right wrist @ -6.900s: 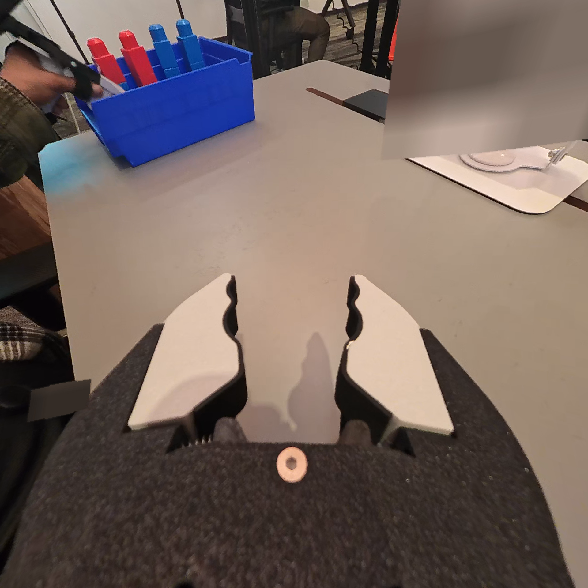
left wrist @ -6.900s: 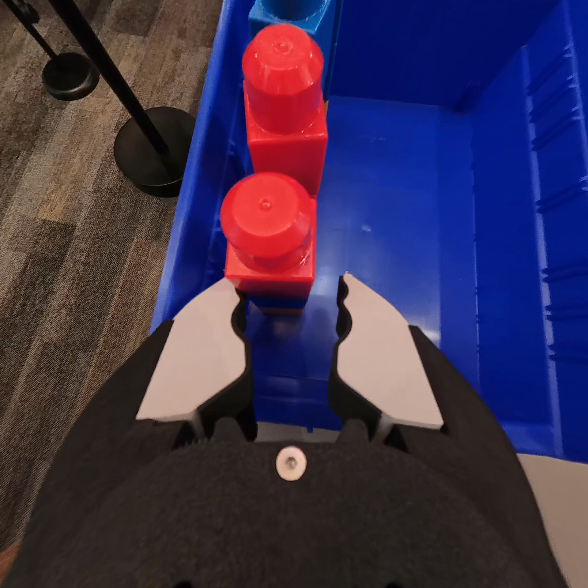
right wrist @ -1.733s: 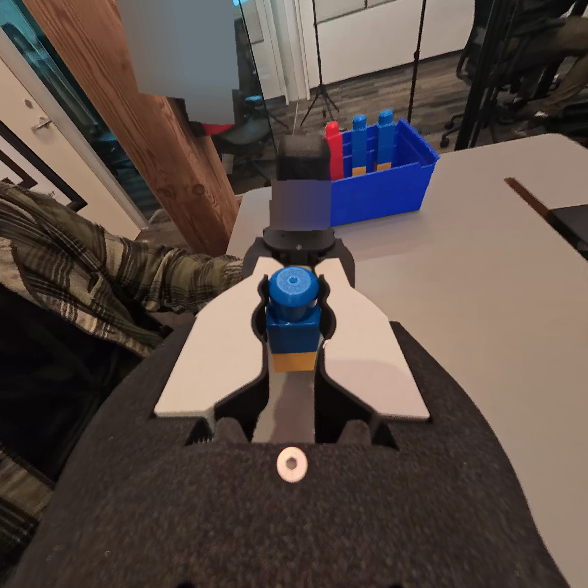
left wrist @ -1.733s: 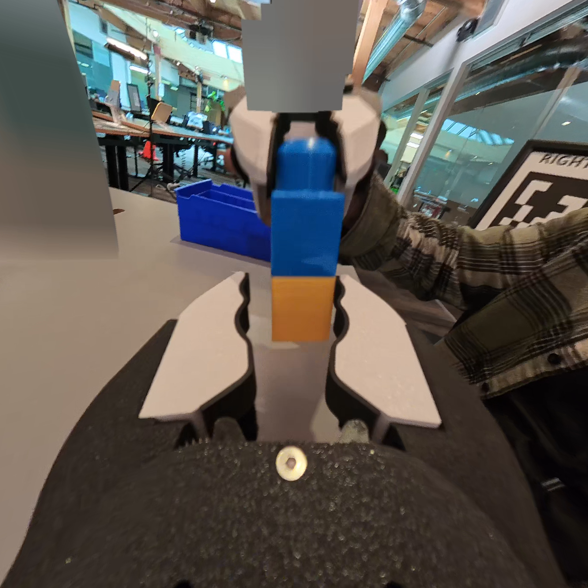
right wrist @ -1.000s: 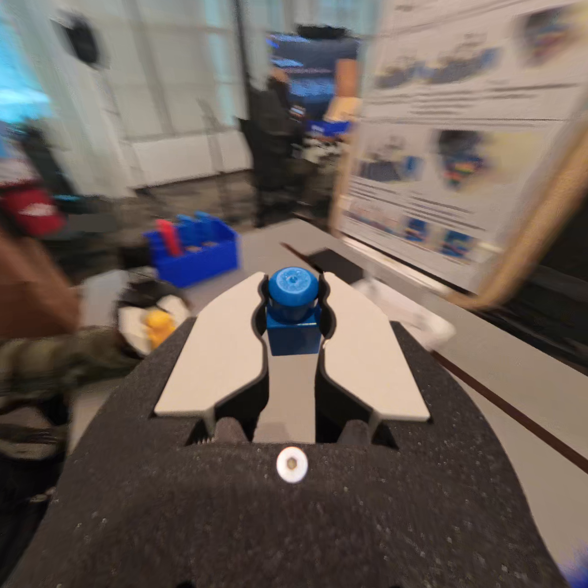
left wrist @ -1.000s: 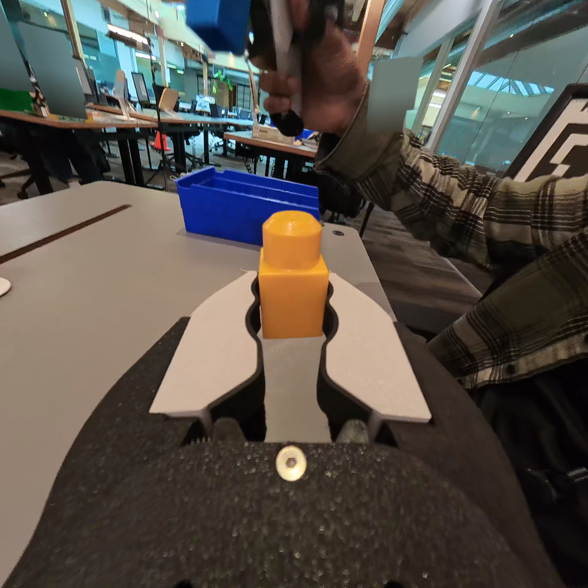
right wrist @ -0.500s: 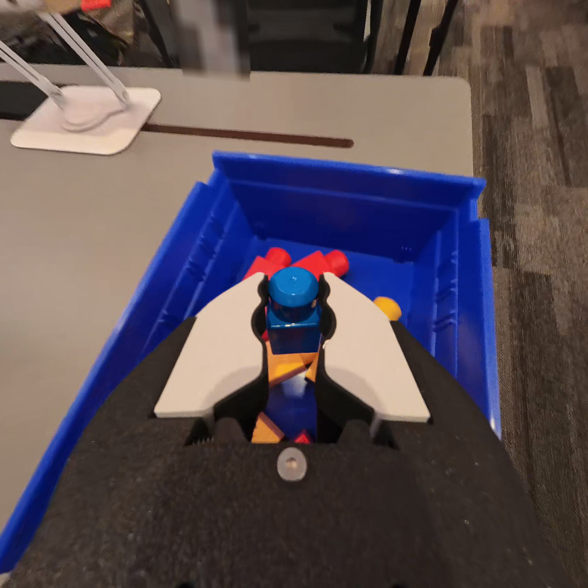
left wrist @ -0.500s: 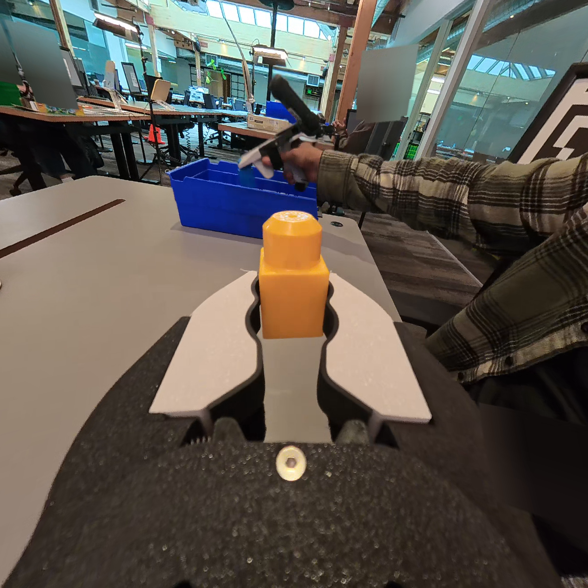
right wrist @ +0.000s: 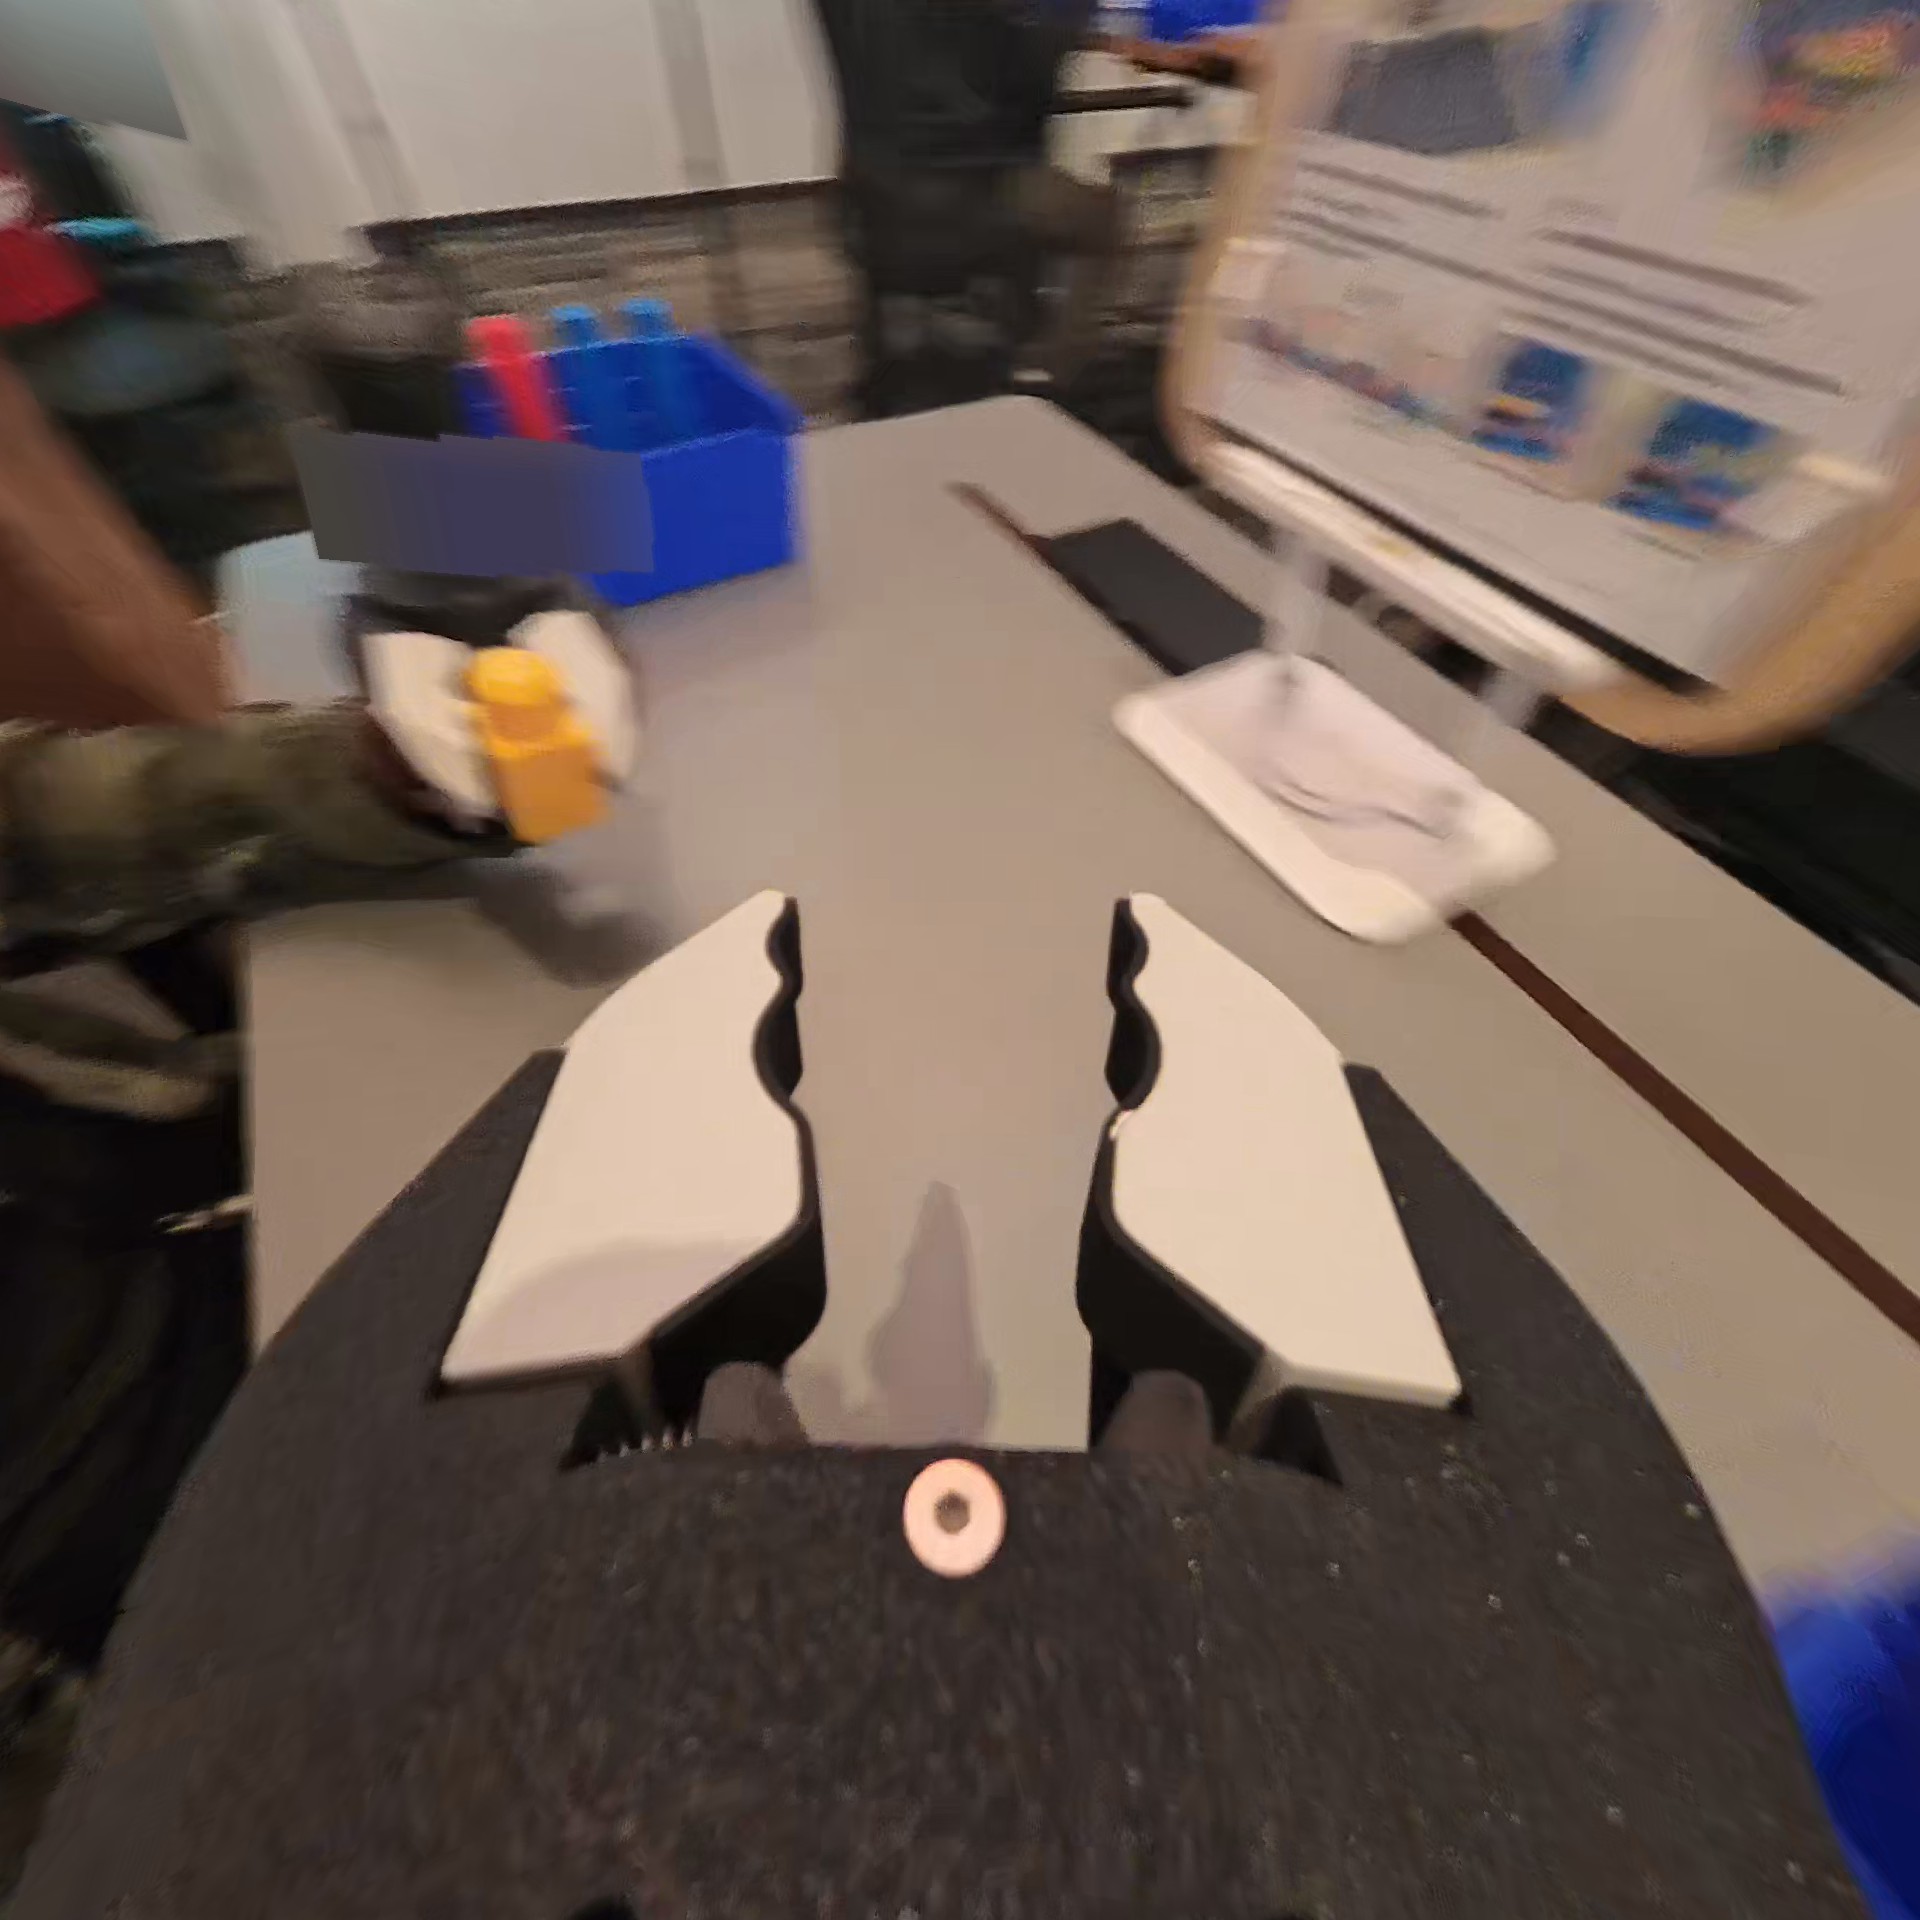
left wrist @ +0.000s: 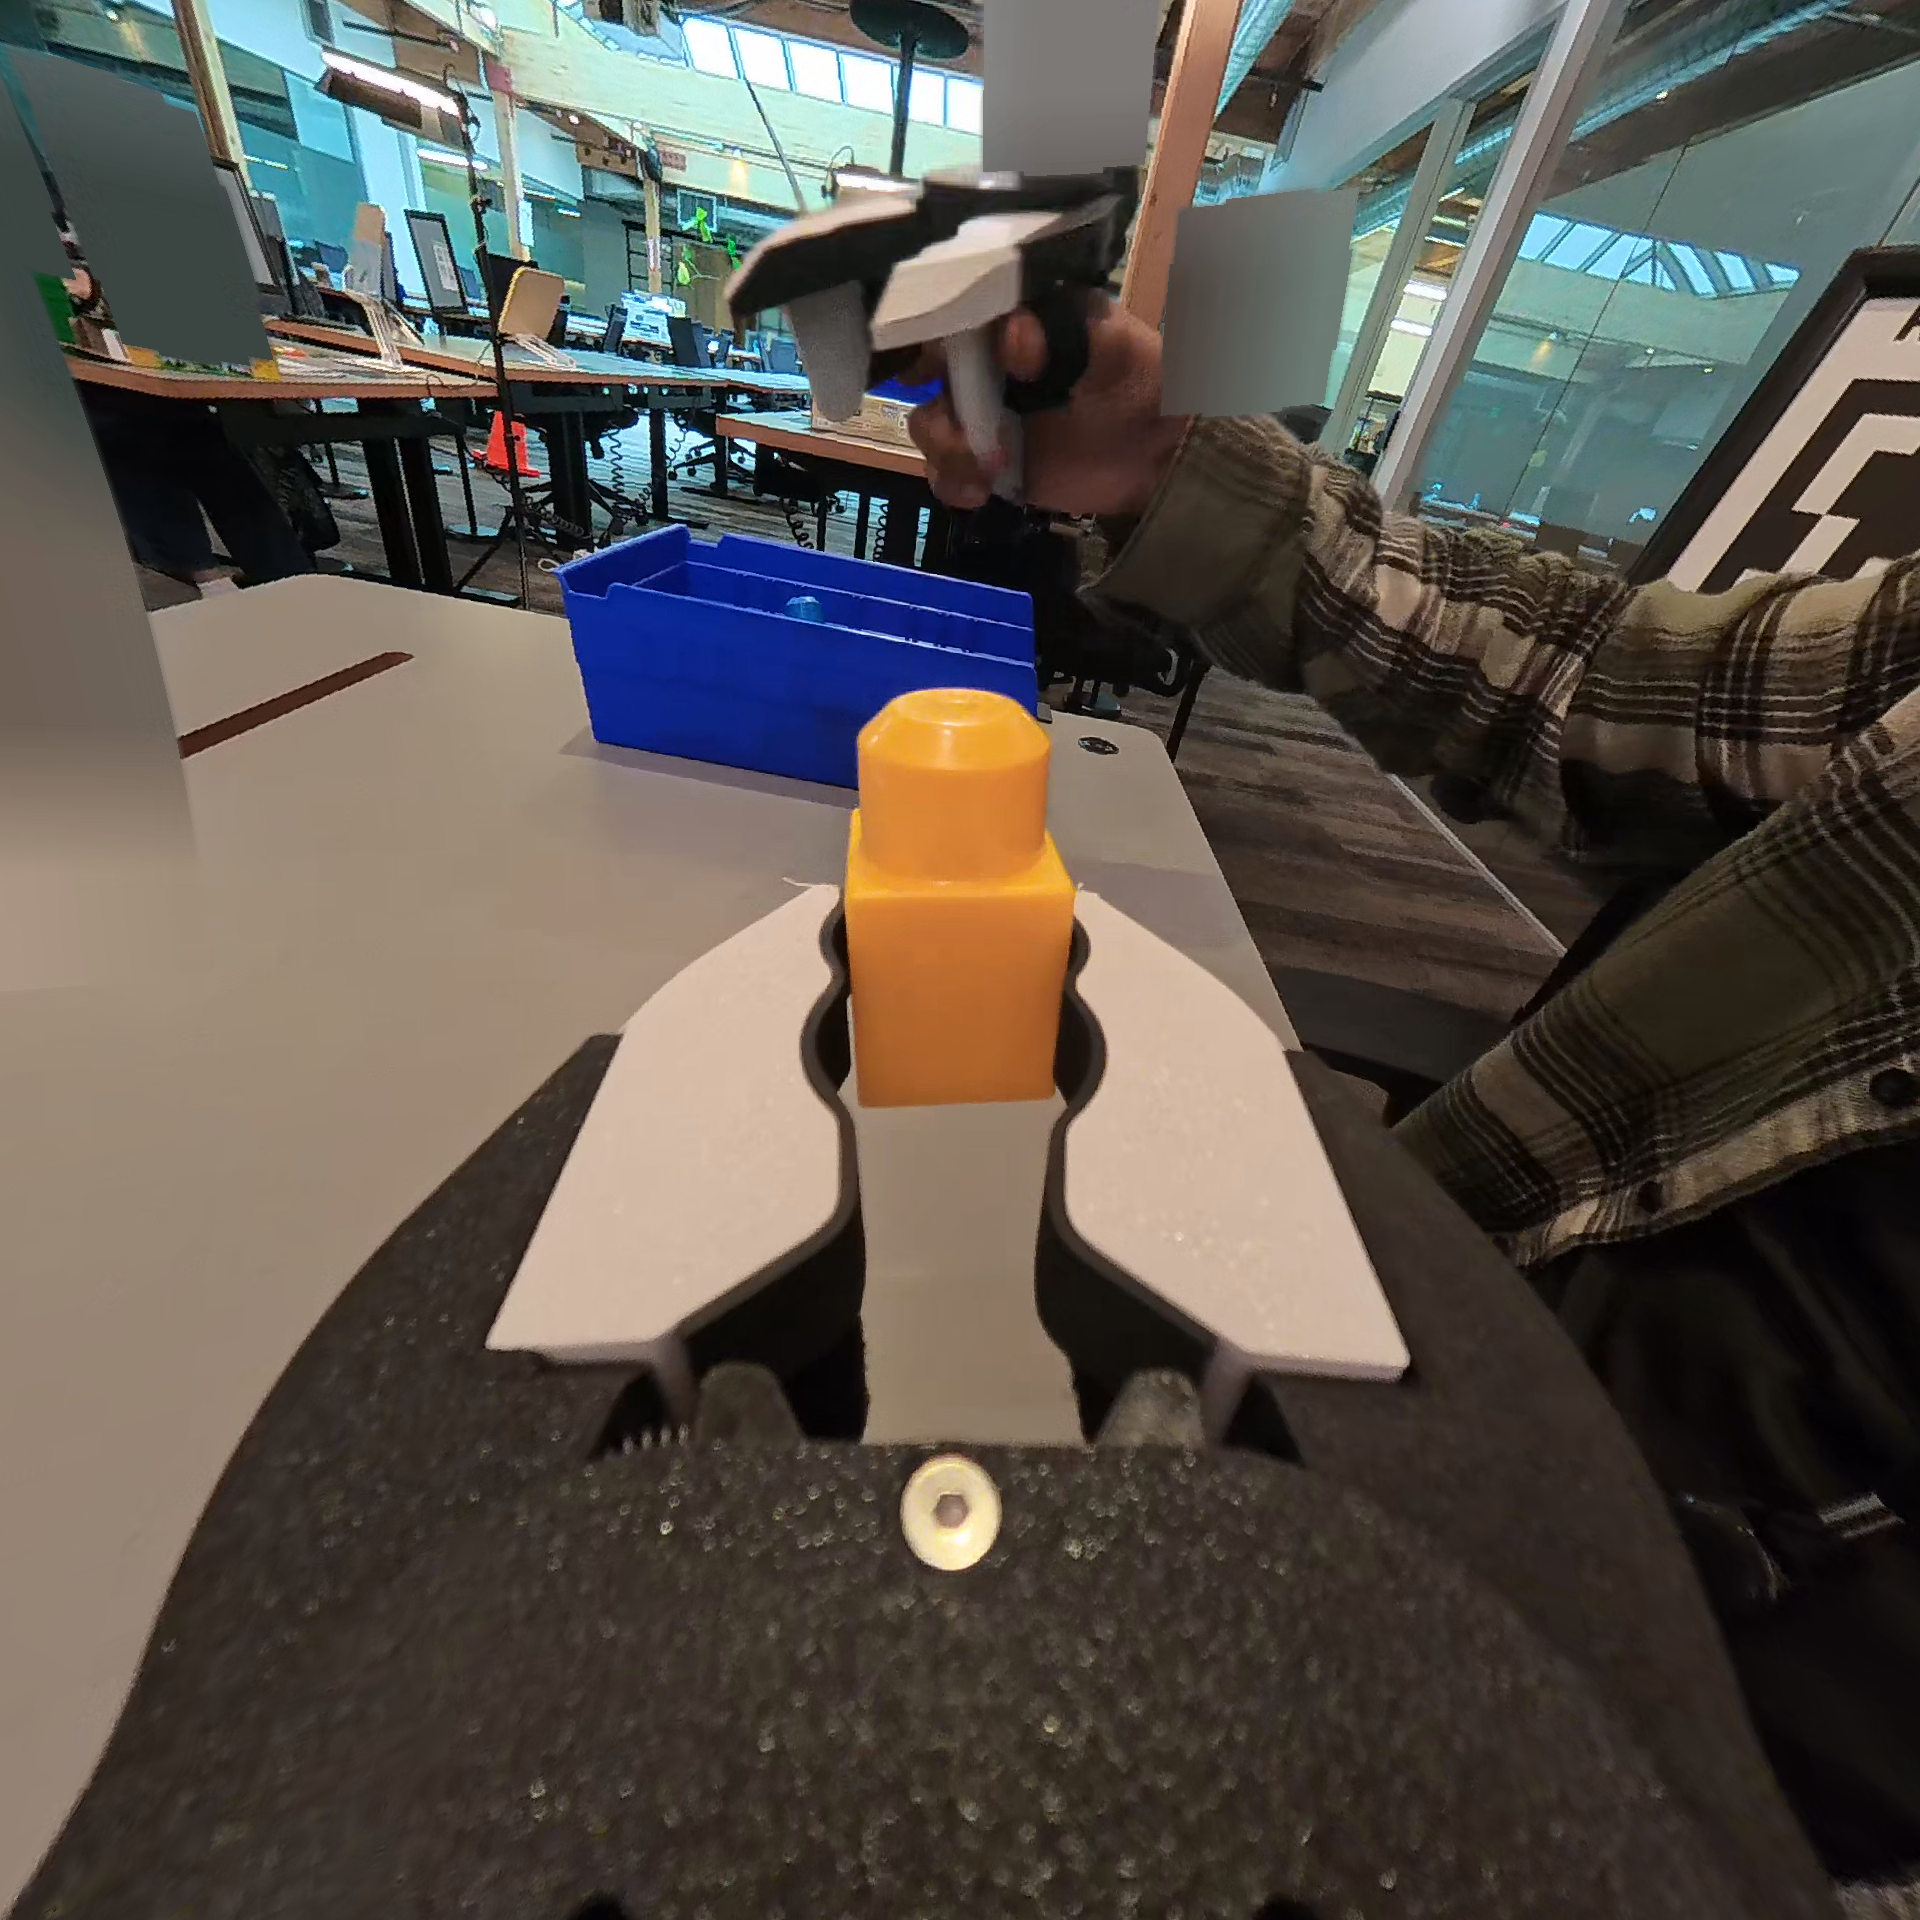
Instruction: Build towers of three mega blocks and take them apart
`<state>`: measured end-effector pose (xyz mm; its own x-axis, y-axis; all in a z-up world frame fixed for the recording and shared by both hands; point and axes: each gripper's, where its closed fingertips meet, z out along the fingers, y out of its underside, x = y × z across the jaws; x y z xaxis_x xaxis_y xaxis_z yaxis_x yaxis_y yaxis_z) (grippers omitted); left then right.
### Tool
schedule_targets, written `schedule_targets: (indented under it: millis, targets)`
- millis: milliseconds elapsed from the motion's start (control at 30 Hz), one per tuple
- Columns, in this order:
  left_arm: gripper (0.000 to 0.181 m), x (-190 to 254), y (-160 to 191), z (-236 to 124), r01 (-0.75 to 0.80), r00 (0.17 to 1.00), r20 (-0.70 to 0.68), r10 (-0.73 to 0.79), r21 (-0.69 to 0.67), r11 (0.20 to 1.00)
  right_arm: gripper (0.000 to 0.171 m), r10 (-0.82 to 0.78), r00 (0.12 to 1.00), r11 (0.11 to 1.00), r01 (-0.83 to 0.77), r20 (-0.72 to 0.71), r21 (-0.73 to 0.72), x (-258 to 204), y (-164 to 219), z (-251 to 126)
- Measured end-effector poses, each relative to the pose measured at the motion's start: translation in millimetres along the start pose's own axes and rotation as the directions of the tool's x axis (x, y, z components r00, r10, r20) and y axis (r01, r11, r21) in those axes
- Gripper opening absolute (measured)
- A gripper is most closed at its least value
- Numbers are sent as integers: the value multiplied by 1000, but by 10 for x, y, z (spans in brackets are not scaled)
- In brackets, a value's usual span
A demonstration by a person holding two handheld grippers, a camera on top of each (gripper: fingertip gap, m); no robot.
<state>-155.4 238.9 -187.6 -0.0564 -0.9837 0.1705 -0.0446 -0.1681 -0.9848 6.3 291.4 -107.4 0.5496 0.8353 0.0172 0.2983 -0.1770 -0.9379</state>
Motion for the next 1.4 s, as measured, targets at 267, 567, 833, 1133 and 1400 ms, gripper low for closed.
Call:
schedule_targets:
  millis: [267,567,833,1133,1400]
  targets:
    - [36,36,-49,-42,-9,1000,-12,9,28,1000,53,-145,911,988,155,386,6,-1272,-247,1165]
    - [36,67,-96,-59,-23,1000,-14,23,41,999,38,-109,866,985,159,489,-62,-1494,-115,1464]
    - [36,96,-139,-58,-32,999,-32,35,72,997,29,-104,858,986,155,503,-61,-1556,-102,1445]
    - [64,86,-106,-17,8,999,-37,-6,57,998,29,-67,992,996,61,105,59,-410,-472,552]
    - [77,80,-101,7,14,1000,-23,-13,47,999,29,155,871,983,-184,-466,-17,1281,484,-1088]
